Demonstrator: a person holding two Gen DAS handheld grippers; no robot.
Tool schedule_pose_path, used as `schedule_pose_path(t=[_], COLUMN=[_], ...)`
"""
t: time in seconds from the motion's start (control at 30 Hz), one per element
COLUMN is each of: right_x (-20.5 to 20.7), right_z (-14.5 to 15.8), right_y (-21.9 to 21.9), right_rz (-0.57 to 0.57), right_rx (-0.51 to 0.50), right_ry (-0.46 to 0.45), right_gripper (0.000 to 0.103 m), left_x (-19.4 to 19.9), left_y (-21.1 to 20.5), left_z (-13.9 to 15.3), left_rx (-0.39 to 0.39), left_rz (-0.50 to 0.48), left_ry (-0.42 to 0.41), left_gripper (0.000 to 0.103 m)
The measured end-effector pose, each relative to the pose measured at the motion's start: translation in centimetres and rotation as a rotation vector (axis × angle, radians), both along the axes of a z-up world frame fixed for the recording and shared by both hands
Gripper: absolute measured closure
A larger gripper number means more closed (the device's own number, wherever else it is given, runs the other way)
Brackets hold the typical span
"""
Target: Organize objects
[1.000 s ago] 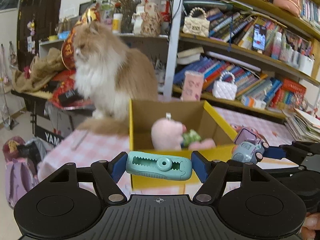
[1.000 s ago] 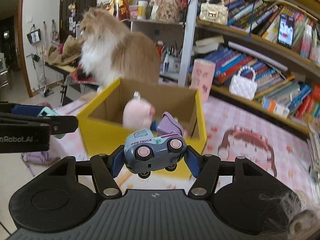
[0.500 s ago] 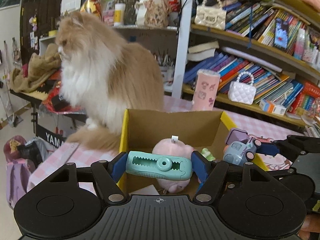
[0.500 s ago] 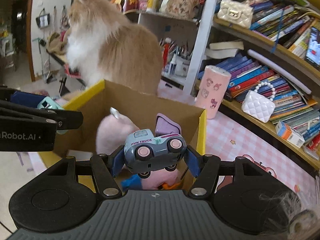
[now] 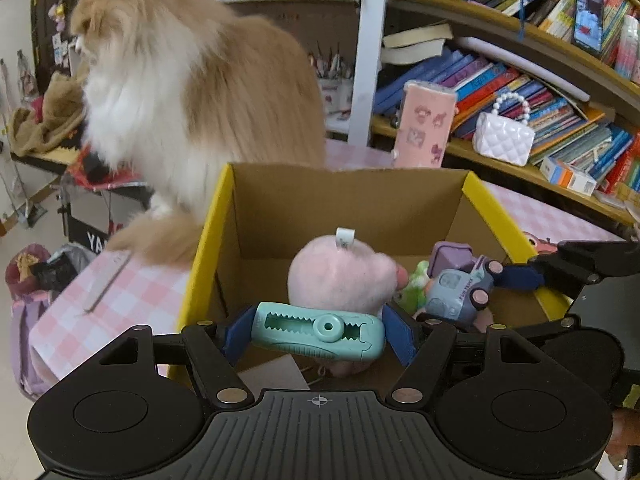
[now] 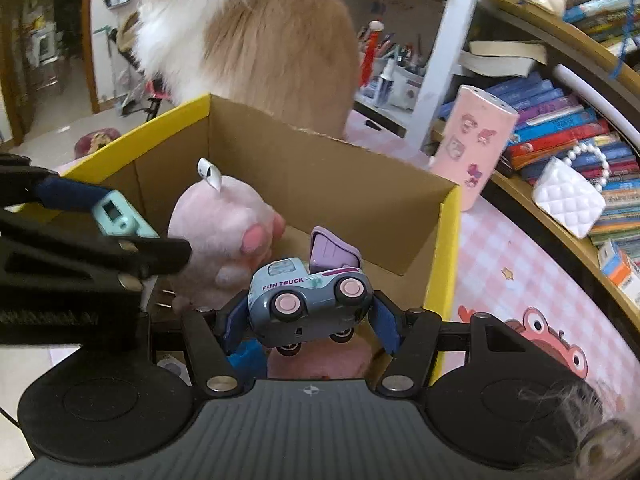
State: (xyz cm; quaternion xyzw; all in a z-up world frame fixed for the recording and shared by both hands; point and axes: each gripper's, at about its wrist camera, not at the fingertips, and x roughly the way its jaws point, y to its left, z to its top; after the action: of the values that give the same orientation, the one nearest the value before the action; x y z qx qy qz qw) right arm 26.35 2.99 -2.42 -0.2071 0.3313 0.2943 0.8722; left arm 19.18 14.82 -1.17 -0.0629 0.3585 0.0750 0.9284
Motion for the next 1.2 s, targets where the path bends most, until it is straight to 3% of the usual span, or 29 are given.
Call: schedule_pose_path(t=[0.27, 0.4, 0.67, 0.9, 1.2], right_x=[0.4, 0.2, -4.2, -9.9, -16.6], right_z=[-0.2, 0.2, 4.1, 7.0, 6.1], right_y=[0.5, 0.3, -1.6, -3.7, -6.5], right_rz=[0.028, -0.001, -0.04, -0.188, -0.443], right_rx=[-0.027, -0.032, 0.074, 0.161, 0.191], right_ry=[0.015, 0.022, -0.037, -0.11, -0.124], right_gripper=[0.042, 0.042, 0.037, 0.033, 0.031], left_x=[0.1, -0.1, -3.4, -8.5, -13.6], left_y=[0.1, 0.2, -0.1, -0.4, -0.6], left_z=[-0.2, 0.2, 4.1, 7.1, 5.9], left_rx=[0.019, 0.008, 0.01, -0.005, -0.012], left_rz=[0.006, -0.002, -0.049, -0.061, -0.063], left_ry=[0.002, -0.001, -0.136, -0.257, -0.227], left_gripper=[0.033, 0.023, 0.017, 0.01, 0.008])
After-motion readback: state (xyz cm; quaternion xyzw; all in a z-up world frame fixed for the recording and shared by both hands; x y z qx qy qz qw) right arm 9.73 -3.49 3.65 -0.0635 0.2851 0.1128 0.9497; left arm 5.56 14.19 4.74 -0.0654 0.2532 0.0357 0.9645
